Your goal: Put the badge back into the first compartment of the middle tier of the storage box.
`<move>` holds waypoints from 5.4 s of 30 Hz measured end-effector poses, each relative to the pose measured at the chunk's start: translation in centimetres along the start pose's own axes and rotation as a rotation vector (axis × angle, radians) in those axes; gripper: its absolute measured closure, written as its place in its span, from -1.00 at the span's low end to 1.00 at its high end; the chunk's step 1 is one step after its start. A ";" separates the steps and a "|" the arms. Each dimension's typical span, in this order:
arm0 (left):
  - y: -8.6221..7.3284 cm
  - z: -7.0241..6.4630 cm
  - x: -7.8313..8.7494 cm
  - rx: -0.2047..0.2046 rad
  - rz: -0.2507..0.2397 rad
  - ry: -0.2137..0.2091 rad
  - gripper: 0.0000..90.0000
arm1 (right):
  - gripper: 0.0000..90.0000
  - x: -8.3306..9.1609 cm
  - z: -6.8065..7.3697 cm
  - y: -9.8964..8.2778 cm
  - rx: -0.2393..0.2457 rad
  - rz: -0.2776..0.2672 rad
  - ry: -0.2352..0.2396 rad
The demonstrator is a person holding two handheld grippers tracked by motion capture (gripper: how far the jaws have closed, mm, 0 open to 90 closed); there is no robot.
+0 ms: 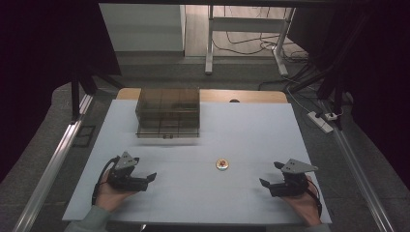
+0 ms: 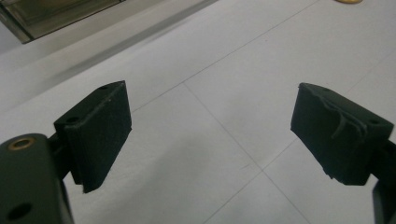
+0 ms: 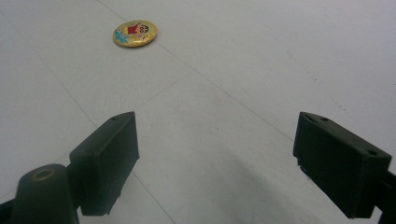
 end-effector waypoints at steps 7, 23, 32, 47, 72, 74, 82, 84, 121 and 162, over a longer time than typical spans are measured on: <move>0.7 -0.4 -0.5 -0.014 0.004 -0.012 -0.72 | -0.68 -0.1 0.1 0.0 0.001 0.005 0.003; 2.3 -1.1 -1.7 -0.037 0.011 -0.036 -0.72 | -0.68 -0.2 0.1 0.0 -0.018 0.000 0.012; 3.0 -1.3 -2.1 -0.035 0.003 -0.048 -0.72 | -0.67 -0.3 0.1 -0.1 -0.019 0.005 0.010; 4.3 -2.1 -3.5 -0.063 0.024 -0.068 -0.72 | -0.67 -0.5 0.2 -0.1 -0.016 0.009 0.017; 6.6 -3.8 -6.0 -0.110 0.045 -0.108 -0.70 | -0.67 -0.7 0.3 -0.3 -0.009 0.016 0.014; 6.9 -4.1 -6.2 -0.113 0.044 -0.120 -0.70 | -0.67 -0.6 0.3 -0.2 -0.009 0.016 0.013; 8.0 -4.0 -6.7 -0.104 0.040 -0.131 -0.70 | -0.67 -0.3 0.1 0.0 -0.034 -0.010 0.014; 8.3 -4.2 -6.8 -0.114 0.045 -0.138 -0.70 | -0.67 -0.3 -0.1 0.0 -0.029 -0.010 0.014; 11.7 -8.8 -14.0 -0.244 0.171 -0.308 -0.69 | -0.66 -0.5 -0.1 0.5 -0.056 -0.033 0.042; 11.1 -9.7 -20.3 -0.304 0.371 -0.308 -0.49 | -0.65 -0.8 -0.1 0.5 -0.036 -0.021 0.031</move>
Point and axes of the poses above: each handheld gripper's, and its own axes: x roughly backward along the jaws, y roughly out of its top, z roughly to its left, the point moved 10 cm from there along -x, roughly forward along the jaws, and after that the axes turned 14 degrees about -y, right-handed, at the moved point
